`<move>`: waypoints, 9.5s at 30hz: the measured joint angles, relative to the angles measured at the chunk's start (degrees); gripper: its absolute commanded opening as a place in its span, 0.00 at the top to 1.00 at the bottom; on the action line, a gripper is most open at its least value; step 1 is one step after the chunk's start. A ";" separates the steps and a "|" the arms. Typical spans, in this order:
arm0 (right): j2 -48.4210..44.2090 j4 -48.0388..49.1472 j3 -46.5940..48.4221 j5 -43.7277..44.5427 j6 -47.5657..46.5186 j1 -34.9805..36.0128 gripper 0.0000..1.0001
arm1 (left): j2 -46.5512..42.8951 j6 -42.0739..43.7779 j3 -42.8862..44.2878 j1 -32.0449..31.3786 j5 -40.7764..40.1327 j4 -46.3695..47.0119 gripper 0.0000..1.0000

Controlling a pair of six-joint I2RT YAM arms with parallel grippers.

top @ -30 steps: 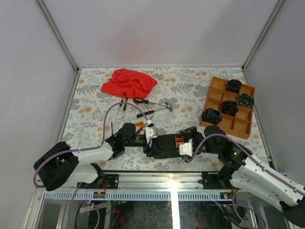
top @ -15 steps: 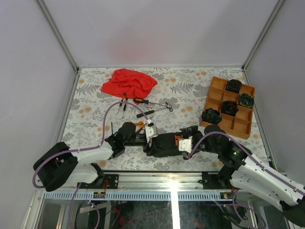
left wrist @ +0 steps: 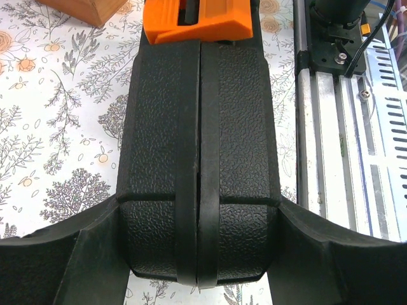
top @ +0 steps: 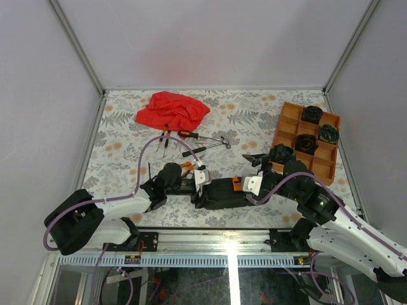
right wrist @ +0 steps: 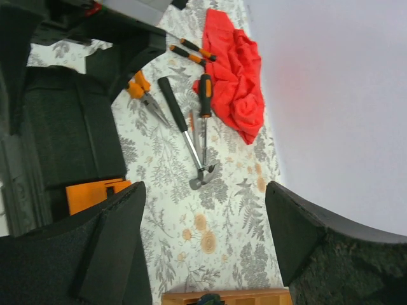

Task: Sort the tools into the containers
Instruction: Adjust the storage box at the center of the board, then open the storage box at the center of the board.

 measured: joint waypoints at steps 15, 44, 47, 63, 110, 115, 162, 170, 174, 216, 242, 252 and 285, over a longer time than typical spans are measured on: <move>-0.15 -3.45 0.09 -1.81 -2.56 0.00 0.12 | 0.02 0.63 0.00 -0.02 0.28 -0.74 0.83; 3.98 -9.07 -1.77 -10.84 -6.36 0.00 0.16 | 0.66 0.72 0.02 0.00 1.20 -0.76 0.83; 3.65 -8.74 -2.29 -9.53 -6.08 0.00 0.17 | 0.68 0.87 0.02 0.00 1.25 -0.76 0.83; 2.32 -4.26 -2.36 -1.86 -4.81 0.00 0.17 | 0.90 1.38 0.35 -0.02 1.60 -0.98 0.84; 17.84 -27.91 17.03 7.34 35.82 0.00 0.00 | 0.07 1.92 0.33 0.15 -1.29 -1.86 0.33; 17.81 -28.11 16.52 6.91 33.81 0.00 0.00 | -0.87 2.73 -0.02 0.44 -1.40 -2.51 0.37; 19.21 -26.36 8.02 -2.10 22.75 -0.22 0.87 | -12.20 4.26 -9.66 1.14 -1.73 12.26 0.00; 16.68 -20.48 5.16 3.65 32.63 -0.22 0.85 | -22.23 -1.60 -11.67 1.14 -11.45 16.68 0.00; 16.50 -15.26 3.78 7.85 42.91 -0.22 0.89 | -24.85 -7.13 -12.00 1.14 -22.97 17.40 0.00; 14.91 26.77 -20.76 27.04 109.20 -0.22 0.30 | -11.65 -46.58 13.00 1.88 -52.52 -37.59 0.00; 12.48 -3.56 -12.70 32.85 100.94 -0.22 0.01 | -7.34 -46.80 12.92 3.15 -51.06 -37.86 0.00; 21.86 -10.32 -2.43 30.56 90.75 -0.31 0.01 | -3.87 -48.74 19.08 3.39 -51.12 -42.60 0.00; 16.65 -3.28 -5.22 11.96 86.60 -10.14 0.03 | -3.15 -46.71 18.93 3.39 -48.70 -43.21 0.00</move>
